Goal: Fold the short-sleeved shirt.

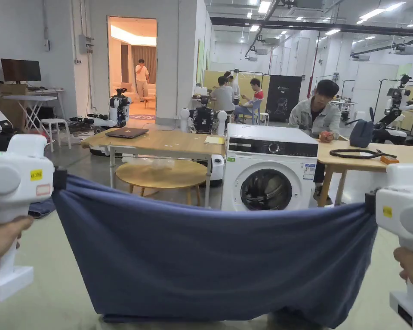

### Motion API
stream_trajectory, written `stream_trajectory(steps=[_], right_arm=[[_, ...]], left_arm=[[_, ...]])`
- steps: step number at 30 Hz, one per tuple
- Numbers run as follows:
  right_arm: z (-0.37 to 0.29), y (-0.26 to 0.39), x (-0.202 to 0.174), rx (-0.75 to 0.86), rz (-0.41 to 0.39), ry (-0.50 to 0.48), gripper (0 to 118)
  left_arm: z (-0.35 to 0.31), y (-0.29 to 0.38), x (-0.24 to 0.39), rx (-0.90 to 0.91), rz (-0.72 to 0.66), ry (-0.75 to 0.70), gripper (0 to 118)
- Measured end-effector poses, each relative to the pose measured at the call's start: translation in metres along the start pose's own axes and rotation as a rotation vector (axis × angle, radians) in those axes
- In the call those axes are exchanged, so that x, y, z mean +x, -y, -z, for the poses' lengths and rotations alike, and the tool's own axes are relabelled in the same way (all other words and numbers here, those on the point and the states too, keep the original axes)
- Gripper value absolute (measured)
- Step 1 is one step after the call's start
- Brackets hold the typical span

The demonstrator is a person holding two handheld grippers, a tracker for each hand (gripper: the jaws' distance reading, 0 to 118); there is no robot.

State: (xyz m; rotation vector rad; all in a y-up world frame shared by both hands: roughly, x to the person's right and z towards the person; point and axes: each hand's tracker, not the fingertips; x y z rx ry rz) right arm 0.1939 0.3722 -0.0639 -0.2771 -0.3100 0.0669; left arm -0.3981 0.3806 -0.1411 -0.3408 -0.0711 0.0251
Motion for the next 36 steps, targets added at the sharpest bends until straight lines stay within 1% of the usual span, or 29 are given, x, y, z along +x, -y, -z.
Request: stream_trajectory(steps=[2, 7, 12, 17, 21, 22, 23, 25, 29, 32, 33, 34, 36], right_arm=[[-0.016, 0.019, 0.002, -0.017, -0.018, -0.004, 5], [-0.059, 0.067, 0.012, -0.037, -0.008, -0.011, 5], [-0.098, 0.108, 0.018, -0.068, -0.009, -0.017, 5], [-0.126, 0.149, 0.019, -0.146, -0.023, -0.029, 5], [-0.142, 0.187, 0.016, -0.232, -0.034, -0.043, 5], [-0.144, 0.198, 0.015, -0.271, -0.053, -0.045, 5], [-0.146, 0.209, 0.014, -0.291, -0.055, -0.045, 5], [-0.153, 0.232, 0.013, -0.350, -0.072, -0.040, 5], [-0.159, 0.276, 0.013, -0.458, -0.121, -0.027, 5], [-0.154, 0.305, 0.016, -0.548, -0.128, -0.018, 5], [-0.150, 0.314, 0.018, -0.571, -0.106, -0.022, 5], [-0.146, 0.323, 0.019, -0.589, -0.106, -0.021, 5], [-0.140, 0.336, 0.021, -0.634, -0.117, -0.016, 5]], left_arm=[[-0.012, 0.020, -0.002, -0.012, -0.004, 0.005, 0], [-0.054, 0.067, -0.013, -0.029, -0.053, 0.039, 0], [-0.094, 0.113, -0.016, -0.055, -0.062, 0.055, 0], [-0.121, 0.162, -0.018, -0.126, -0.079, 0.071, 0], [-0.130, 0.208, -0.019, -0.223, -0.077, 0.080, 0], [-0.132, 0.221, -0.020, -0.258, -0.088, 0.080, 0], [-0.132, 0.232, -0.021, -0.290, -0.101, 0.072, 0], [-0.134, 0.255, -0.023, -0.347, -0.072, 0.074, 0], [-0.133, 0.293, -0.028, -0.446, -0.082, 0.061, 0], [-0.125, 0.316, -0.029, -0.532, -0.056, 0.050, 0], [-0.123, 0.322, -0.029, -0.555, -0.054, 0.045, 0], [-0.119, 0.329, -0.029, -0.573, -0.056, 0.047, 0], [-0.111, 0.341, -0.029, -0.618, -0.048, 0.024, 0]])
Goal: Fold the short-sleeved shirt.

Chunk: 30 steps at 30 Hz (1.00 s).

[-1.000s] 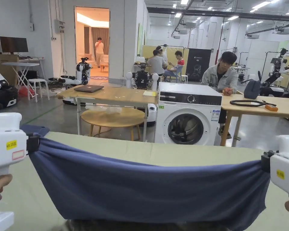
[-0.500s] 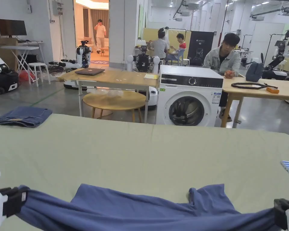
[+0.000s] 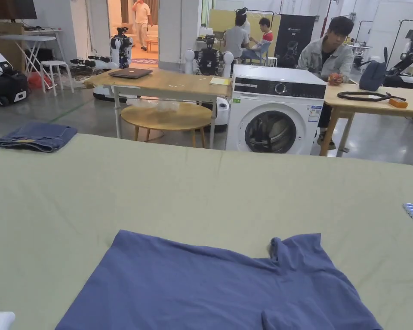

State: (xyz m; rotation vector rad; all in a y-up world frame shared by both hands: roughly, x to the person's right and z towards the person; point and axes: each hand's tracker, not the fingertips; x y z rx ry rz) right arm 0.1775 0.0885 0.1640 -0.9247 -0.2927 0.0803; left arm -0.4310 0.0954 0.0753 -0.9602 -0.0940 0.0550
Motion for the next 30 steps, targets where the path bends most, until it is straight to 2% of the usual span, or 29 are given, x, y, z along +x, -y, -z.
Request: stream_trajectory(steps=[3, 8, 10, 12, 14, 16, 22, 25, 26, 27, 28, 30], right_arm=[[0.015, 0.007, -0.004, -0.027, 0.008, -0.012, 6], [0.012, 0.005, -0.009, -0.004, 0.000, 0.006, 12], [0.007, -0.003, -0.012, 0.018, 0.011, 0.012, 33], [0.002, -0.011, -0.012, 0.065, 0.046, -0.008, 57], [-0.006, -0.021, -0.015, 0.112, 0.076, -0.040, 58], [-0.012, -0.033, -0.021, 0.170, 0.106, -0.077, 61], [-0.039, -0.058, -0.061, 0.419, 0.130, -0.119, 62], [-0.052, -0.068, -0.083, 0.521, 0.156, -0.155, 58], [-0.056, -0.070, -0.090, 0.545, 0.151, -0.149, 50], [-0.060, -0.072, -0.097, 0.570, 0.147, -0.144, 27], [-0.061, -0.075, -0.103, 0.585, 0.142, -0.157, 11], [-0.065, -0.078, -0.113, 0.590, 0.140, -0.161, 4]], left_arm=[[0.025, 0.011, -0.003, -0.072, 0.007, -0.015, 0], [0.025, 0.010, -0.006, -0.034, -0.022, -0.001, 0], [0.019, 0.006, -0.005, -0.019, -0.039, 0.007, 11], [0.014, -0.001, -0.002, 0.013, -0.048, 0.020, 39], [0.004, -0.008, 0.003, 0.069, -0.059, 0.045, 41], [-0.003, -0.019, 0.012, 0.137, -0.047, 0.075, 48], [-0.020, -0.039, 0.059, 0.339, 0.002, 0.095, 48], [-0.022, -0.044, 0.076, 0.428, 0.028, 0.087, 48], [-0.024, -0.046, 0.083, 0.451, 0.037, 0.079, 48], [-0.026, -0.047, 0.091, 0.471, 0.048, 0.072, 42], [-0.027, -0.047, 0.097, 0.494, 0.058, 0.075, 31], [-0.028, -0.049, 0.109, 0.509, 0.066, 0.064, 6]])
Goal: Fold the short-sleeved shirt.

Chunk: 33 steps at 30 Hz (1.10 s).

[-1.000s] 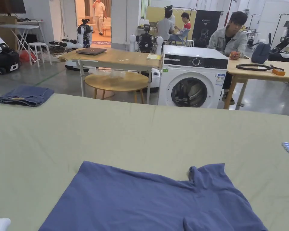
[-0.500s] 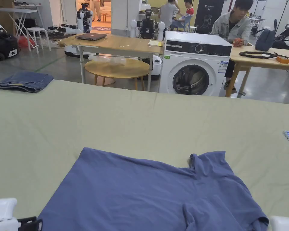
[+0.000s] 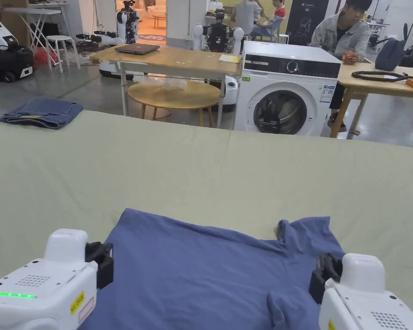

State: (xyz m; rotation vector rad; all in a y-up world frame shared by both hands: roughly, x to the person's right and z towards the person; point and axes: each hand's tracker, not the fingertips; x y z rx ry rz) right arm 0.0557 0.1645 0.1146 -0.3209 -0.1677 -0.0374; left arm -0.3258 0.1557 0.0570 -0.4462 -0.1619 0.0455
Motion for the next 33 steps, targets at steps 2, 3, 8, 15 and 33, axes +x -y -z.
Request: stream_trajectory(steps=[2, 3, 8, 15, 33], right_arm=[[0.002, -0.003, -0.007, 0.019, 0.020, -0.044, 0], [0.002, -0.003, -0.012, 0.019, 0.016, -0.033, 0], [0.009, -0.001, -0.023, 0.009, 0.008, -0.062, 0], [0.038, 0.013, -0.015, -0.108, 0.009, -0.065, 0], [0.079, 0.037, 0.022, -0.281, -0.004, 0.021, 0]], left_arm=[[0.001, 0.000, 0.010, 0.008, 0.009, -0.005, 0], [0.002, -0.001, 0.012, 0.005, 0.010, 0.000, 0], [0.013, -0.001, 0.020, -0.034, -0.008, -0.003, 0], [0.093, -0.030, -0.022, -0.196, -0.065, 0.027, 0], [0.328, -0.104, -0.076, -0.575, -0.222, 0.057, 64]])
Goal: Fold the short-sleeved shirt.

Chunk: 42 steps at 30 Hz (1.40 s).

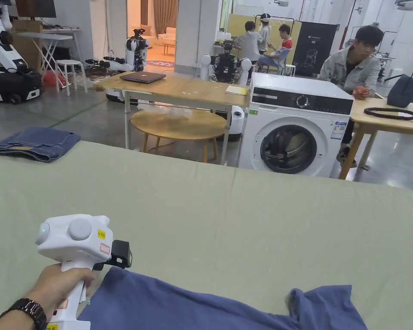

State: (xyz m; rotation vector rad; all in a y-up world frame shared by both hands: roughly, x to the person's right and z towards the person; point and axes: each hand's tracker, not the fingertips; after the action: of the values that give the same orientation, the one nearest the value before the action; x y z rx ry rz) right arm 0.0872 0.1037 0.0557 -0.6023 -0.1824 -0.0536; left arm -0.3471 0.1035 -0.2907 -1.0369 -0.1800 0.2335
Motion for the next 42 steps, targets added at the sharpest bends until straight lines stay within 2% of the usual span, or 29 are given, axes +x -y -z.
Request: stream_trajectory(steps=[2, 5, 7, 9, 12, 14, 16, 17, 24, 25, 28, 30, 31, 33, 36, 39, 42], right_arm=[[0.001, 0.000, 0.002, -0.008, -0.005, 0.008, 0], [0.002, -0.001, 0.005, -0.023, -0.012, 0.018, 0], [0.003, -0.001, 0.008, -0.032, -0.012, 0.021, 0], [0.004, -0.001, 0.010, -0.036, -0.012, 0.021, 0], [0.009, 0.000, 0.013, -0.047, -0.018, 0.021, 0], [0.012, 0.001, 0.015, -0.058, -0.006, 0.019, 0], [0.016, -0.001, 0.018, -0.063, 0.012, 0.017, 0], [0.018, -0.003, 0.020, -0.065, 0.016, 0.016, 0], [0.051, -0.044, 0.059, -0.095, 0.026, 0.059, 1], [0.061, -0.052, 0.067, -0.115, 0.013, 0.075, 7], [0.095, -0.077, 0.093, -0.173, 0.025, 0.063, 37], [0.123, -0.090, 0.105, -0.239, 0.029, 0.041, 65], [0.134, -0.096, 0.110, -0.238, 0.028, 0.035, 69], [0.157, -0.103, 0.116, -0.268, 0.014, 0.017, 68], [0.188, -0.105, 0.119, -0.377, 0.036, -0.026, 69], [0.210, -0.095, 0.117, -0.471, 0.019, 0.007, 69], [0.208, -0.096, 0.107, -0.454, 0.001, 0.022, 67]], left_arm=[[0.017, 0.002, 0.003, -0.069, -0.008, -0.042, 64], [0.038, 0.018, 0.015, -0.177, 0.096, -0.135, 64], [0.034, 0.025, 0.032, -0.102, 0.248, -0.190, 64], [0.034, 0.032, 0.038, -0.079, 0.292, -0.219, 64], [0.031, 0.043, 0.038, -0.051, 0.287, -0.212, 56], [0.029, 0.043, 0.037, -0.046, 0.290, -0.214, 45], [0.027, 0.044, 0.038, -0.052, 0.311, -0.211, 12], [0.024, 0.043, 0.035, -0.058, 0.298, -0.172, 1], [-0.018, 0.049, 0.023, 0.061, 0.292, -0.131, 0], [-0.026, 0.051, 0.021, 0.085, 0.290, -0.124, 0], [-0.044, 0.055, 0.014, 0.123, 0.262, -0.117, 0], [-0.052, 0.057, 0.011, 0.139, 0.243, -0.110, 0], [-0.056, 0.059, 0.009, 0.146, 0.234, -0.106, 0], [-0.063, 0.064, 0.006, 0.161, 0.230, -0.101, 0], [-0.066, 0.069, 0.005, 0.162, 0.209, -0.105, 0], [-0.067, 0.073, 0.004, 0.156, 0.199, -0.106, 0], [-0.068, 0.077, 0.001, 0.151, 0.181, -0.106, 0]])
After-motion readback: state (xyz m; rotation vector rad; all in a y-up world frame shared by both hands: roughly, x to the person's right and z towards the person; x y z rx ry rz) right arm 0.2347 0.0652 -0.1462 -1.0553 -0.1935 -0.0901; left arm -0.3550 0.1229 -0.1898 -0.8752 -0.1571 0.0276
